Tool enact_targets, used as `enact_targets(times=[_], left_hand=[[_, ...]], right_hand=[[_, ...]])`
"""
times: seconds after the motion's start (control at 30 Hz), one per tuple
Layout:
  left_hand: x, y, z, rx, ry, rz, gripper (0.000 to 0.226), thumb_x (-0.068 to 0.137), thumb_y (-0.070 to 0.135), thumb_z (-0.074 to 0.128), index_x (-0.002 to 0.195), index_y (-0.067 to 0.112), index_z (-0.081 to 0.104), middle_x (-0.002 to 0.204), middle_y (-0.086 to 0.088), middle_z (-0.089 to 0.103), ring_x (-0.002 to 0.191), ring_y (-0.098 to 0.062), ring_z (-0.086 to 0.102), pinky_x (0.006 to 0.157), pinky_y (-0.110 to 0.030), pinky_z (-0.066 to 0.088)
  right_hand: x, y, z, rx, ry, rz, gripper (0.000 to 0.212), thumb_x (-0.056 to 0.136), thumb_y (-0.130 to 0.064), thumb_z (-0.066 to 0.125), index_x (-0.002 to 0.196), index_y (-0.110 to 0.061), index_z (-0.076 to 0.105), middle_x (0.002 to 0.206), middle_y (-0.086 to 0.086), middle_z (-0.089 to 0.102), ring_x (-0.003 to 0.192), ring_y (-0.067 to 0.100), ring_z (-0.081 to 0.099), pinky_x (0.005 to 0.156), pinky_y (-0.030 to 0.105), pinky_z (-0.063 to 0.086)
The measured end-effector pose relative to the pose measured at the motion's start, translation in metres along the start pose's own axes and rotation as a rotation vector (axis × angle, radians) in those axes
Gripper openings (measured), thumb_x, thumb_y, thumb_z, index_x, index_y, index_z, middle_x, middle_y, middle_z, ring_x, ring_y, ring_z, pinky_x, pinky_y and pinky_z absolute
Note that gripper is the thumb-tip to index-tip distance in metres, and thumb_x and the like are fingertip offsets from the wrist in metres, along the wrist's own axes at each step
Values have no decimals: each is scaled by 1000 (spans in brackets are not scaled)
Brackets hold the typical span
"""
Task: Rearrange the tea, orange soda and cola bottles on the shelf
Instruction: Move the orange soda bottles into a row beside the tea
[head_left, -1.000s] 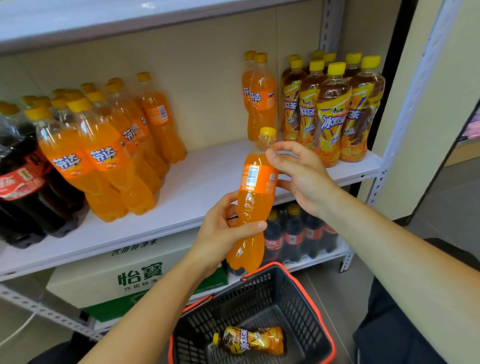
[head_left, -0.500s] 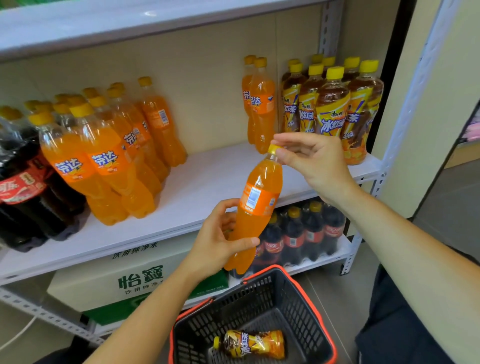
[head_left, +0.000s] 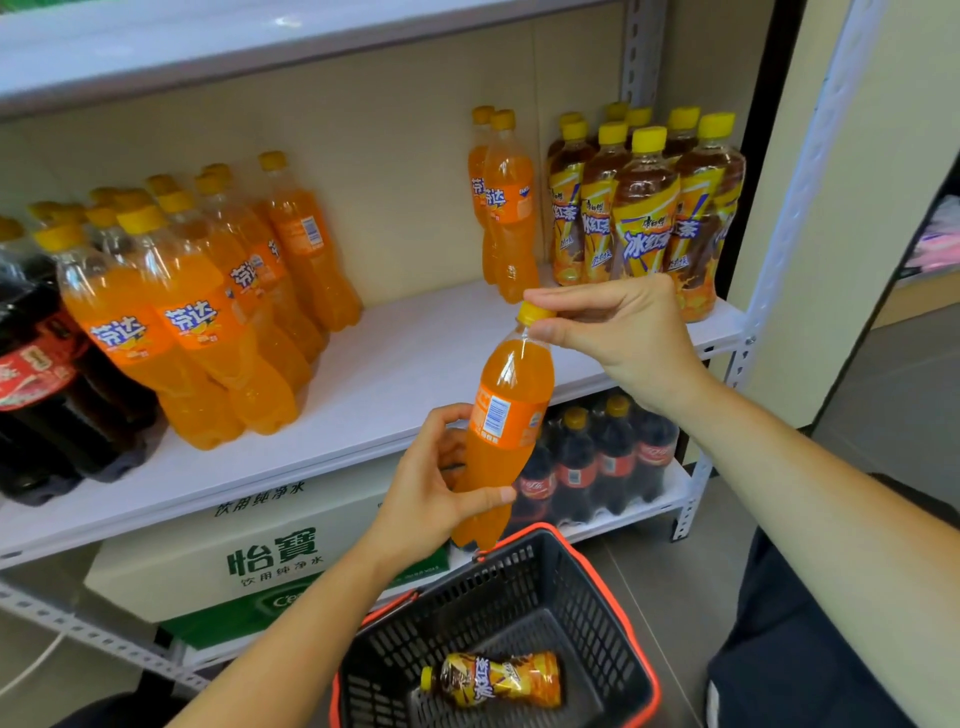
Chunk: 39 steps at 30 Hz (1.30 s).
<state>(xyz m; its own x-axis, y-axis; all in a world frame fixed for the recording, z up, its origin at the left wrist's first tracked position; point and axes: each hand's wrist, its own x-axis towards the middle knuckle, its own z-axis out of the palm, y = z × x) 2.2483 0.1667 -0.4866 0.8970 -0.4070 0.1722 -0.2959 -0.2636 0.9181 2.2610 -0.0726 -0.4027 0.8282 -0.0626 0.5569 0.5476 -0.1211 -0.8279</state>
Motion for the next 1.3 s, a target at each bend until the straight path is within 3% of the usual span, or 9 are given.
enact_targets(times=[0.17,0.37,0.57,0.67,0.83,0.97,1.13,1.2,1.3], left_hand=[[0,6,-1,-87,-62,-36,80,65,37,90,133,29,48,123,-3,72,111,-26,70,96,-46,57],[2,15,-9,-177,-102,-77,76,68,28,87,135,21,50,117,-8,75,104,-27,73,90,-36,60],[1,21,-14,-318,-82,-137,57,79,18,76,132,17,53,112,-7,77,98,-24,75,77,-27,59],[3,25,-18,-378,-41,-140,51,81,20,74,129,18,57,109,-9,78,95,-25,75,78,-28,58],[8,32,-26,-442,30,-155,53,84,26,73,133,14,58,117,-15,75,105,-32,73,88,-39,61],[17,39,-31,-521,121,-202,55,84,33,77,131,10,61,121,-15,73,112,-32,71,96,-46,58],[25,43,-40,-645,163,-262,55,85,41,69,125,3,66,113,-16,75,103,-30,74,83,-39,61],[27,43,-41,-674,168,-277,56,85,43,69,125,4,65,113,-17,75,103,-30,74,80,-39,61],[30,44,-41,-694,180,-285,59,87,43,68,130,3,61,119,-20,73,107,-33,72,86,-42,60]], right_hand=[[2,7,4,138,150,61,23,86,-2,76,109,1,75,98,14,78,89,29,76,82,40,63],[1,11,7,227,138,113,27,91,3,70,114,-10,73,104,4,78,98,23,76,86,35,62],[-7,10,13,-13,-106,100,50,98,-6,64,143,-24,52,134,-8,64,127,3,59,102,26,53],[-12,9,18,-20,-213,123,56,98,-6,64,148,-23,47,142,-14,55,117,0,64,95,22,54],[-22,9,22,-103,-200,151,53,95,-14,71,143,-28,55,134,-10,63,99,7,71,91,25,56],[-34,7,29,-113,-256,197,52,86,-24,79,135,-22,61,108,-1,69,88,9,70,86,29,56],[-51,10,44,-135,-442,166,69,81,-23,85,139,-44,54,99,0,70,85,18,71,81,34,61],[-55,12,51,-157,-441,162,77,82,-25,85,145,-47,46,96,-5,72,84,16,71,79,32,60],[-57,13,63,-173,-342,154,70,86,-43,74,149,-43,44,94,-3,74,87,15,73,80,33,60]])
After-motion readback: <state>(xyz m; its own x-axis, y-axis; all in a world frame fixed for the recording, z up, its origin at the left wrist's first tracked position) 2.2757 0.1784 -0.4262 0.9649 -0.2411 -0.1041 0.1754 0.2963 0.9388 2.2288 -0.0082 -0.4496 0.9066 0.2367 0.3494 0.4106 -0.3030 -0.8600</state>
